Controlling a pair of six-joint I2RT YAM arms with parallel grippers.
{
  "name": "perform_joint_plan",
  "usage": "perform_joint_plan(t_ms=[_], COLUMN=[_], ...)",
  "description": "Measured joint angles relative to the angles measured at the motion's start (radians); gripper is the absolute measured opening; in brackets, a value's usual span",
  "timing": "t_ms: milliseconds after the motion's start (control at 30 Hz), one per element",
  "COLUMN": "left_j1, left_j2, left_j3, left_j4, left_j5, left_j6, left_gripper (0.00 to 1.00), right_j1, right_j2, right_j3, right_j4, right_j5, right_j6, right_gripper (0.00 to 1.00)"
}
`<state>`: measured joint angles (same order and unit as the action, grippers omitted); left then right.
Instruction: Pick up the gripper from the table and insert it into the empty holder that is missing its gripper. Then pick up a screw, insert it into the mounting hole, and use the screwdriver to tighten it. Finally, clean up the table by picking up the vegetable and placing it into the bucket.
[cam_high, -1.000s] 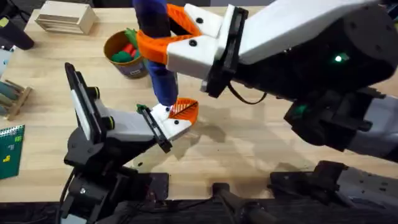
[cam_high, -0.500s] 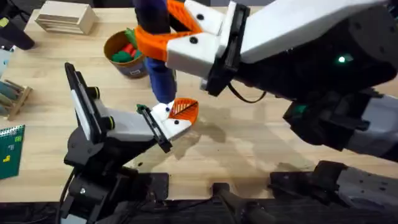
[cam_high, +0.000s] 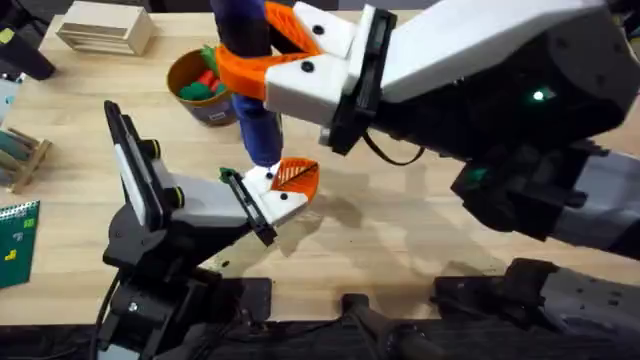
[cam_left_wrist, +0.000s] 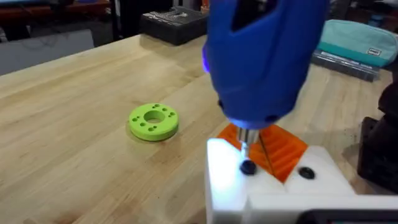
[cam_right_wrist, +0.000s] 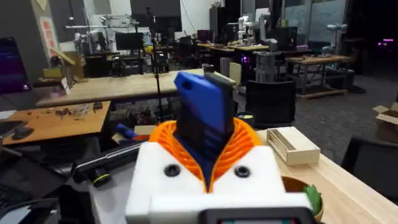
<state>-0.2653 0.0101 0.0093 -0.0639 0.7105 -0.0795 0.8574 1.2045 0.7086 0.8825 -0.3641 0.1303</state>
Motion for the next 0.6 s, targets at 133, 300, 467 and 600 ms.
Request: perform_joint_plan(t_ms=[133, 300, 467, 600], left_j1=[0.0, 0.0, 0.0, 0.0], left_j2=[0.0, 0.0, 0.0, 0.0], left_j3=[0.0, 0.0, 0.0, 0.0], left_j4=[0.0, 0.0, 0.0, 0.0], left_j5=[0.0, 0.0, 0.0, 0.0], left_j6=[0.0, 0.0, 0.0, 0.0], left_gripper=[0.007, 0.007, 0.007, 0.007], right_j1=[0.0, 0.012, 0.012, 0.012], right_j2=[0.0, 0.0, 0.0, 0.0], right_j3=[0.0, 0.0, 0.0, 0.0], right_j4=[-0.001, -0.022, -0.024, -0.027], right_j5=[0.0, 0.0, 0.0, 0.0], right_j6=[0.0, 0.0, 0.0, -0.004], right_gripper=[0.03, 0.03, 0.03, 0.03])
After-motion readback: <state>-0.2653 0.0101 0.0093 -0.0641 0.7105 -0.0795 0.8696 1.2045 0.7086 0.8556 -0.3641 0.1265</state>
